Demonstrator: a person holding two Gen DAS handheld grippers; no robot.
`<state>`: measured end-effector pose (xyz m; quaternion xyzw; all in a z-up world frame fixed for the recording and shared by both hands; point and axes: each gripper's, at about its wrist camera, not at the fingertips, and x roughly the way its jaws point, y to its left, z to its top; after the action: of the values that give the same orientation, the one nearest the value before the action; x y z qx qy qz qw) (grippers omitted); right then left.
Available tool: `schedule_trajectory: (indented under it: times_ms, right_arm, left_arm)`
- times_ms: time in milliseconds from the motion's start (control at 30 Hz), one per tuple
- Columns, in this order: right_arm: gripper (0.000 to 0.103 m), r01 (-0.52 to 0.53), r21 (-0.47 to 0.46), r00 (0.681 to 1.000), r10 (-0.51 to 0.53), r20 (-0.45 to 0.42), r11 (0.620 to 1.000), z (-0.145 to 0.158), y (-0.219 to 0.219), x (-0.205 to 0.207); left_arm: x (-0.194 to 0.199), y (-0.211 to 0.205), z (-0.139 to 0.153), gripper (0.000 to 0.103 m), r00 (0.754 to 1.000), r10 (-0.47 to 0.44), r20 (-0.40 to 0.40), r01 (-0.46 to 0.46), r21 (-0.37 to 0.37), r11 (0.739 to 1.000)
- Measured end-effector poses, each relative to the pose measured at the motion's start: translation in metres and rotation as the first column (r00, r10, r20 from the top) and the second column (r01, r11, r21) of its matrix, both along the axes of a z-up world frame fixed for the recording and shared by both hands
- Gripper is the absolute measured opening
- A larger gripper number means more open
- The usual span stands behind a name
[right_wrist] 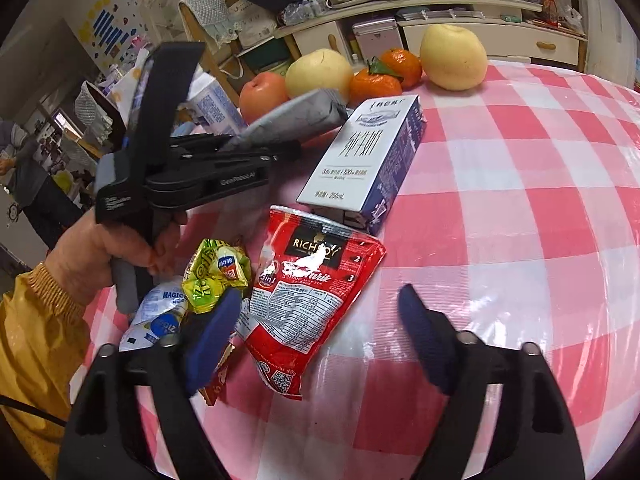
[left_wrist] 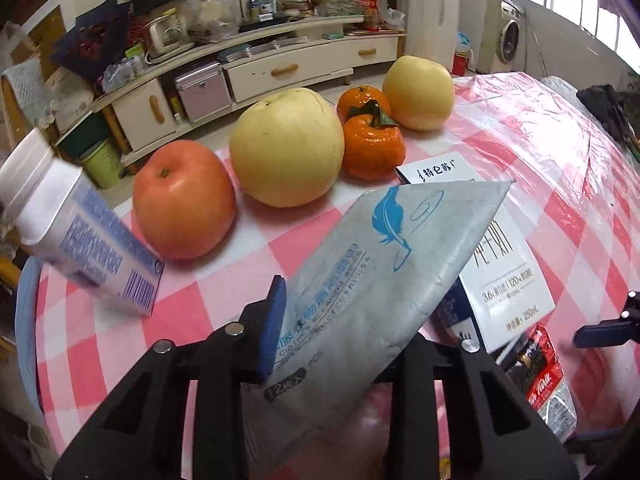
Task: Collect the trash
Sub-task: 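Grasp the blue-feather packet with the left tool while the right tool grasps the red RICHOY packet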
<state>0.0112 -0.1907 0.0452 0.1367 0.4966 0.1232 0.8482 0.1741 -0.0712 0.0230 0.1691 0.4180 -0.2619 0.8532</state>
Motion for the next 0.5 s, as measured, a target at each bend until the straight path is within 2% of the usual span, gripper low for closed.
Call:
schedule_trajectory:
  times_ms: [367,467,500]
  right_arm:
    - [0.076,-0.055,-0.054,0.998,0.056,0.026,0.997,-0.007,0.023,0.007]
    - [0.071,-0.077,-0.04,0.997,0.078,0.016,0.996,-0.012,0.029,0.009]
    - [0.069,-0.088,-0.066,0.996,0.089,0.024,0.994,-0.012,0.034,0.009]
  left_arm:
    - [-0.023,0.04,0.018,0.017,0.992,0.128,0.007,-0.128,-0.052,0.99]
    - [-0.035,0.055,0.023,0.014,0.986,0.168,0.005,-0.167,-0.077,0.983]
    - [-0.04,0.06,0.026,0.013,0.983,0.184,0.002,-0.183,-0.093,0.979]
